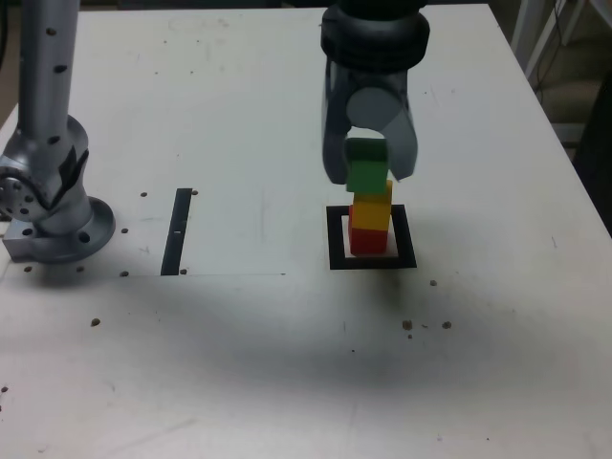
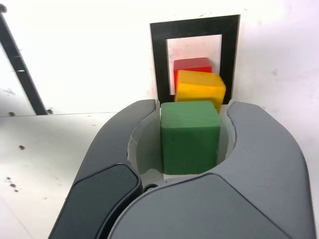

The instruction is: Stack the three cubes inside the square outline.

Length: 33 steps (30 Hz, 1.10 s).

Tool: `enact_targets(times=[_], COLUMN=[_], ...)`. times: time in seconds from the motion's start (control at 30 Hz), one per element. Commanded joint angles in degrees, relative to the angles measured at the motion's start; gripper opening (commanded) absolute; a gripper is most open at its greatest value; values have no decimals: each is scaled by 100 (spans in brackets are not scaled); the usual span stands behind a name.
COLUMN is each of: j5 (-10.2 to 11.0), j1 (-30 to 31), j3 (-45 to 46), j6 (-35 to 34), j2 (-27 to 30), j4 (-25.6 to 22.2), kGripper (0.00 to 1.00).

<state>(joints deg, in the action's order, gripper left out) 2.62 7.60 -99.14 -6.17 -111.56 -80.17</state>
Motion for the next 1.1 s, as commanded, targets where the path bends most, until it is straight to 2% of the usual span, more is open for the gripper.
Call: enact_targets(times=[0.0, 0.67, 1.07], j5=[-11, 66, -81], j1=[-23, -185, -205], j3=[-6, 70, 200], j6=[27, 118, 141], j2=[35, -54, -49], j4=[27, 116, 202], kGripper=[25, 28, 31])
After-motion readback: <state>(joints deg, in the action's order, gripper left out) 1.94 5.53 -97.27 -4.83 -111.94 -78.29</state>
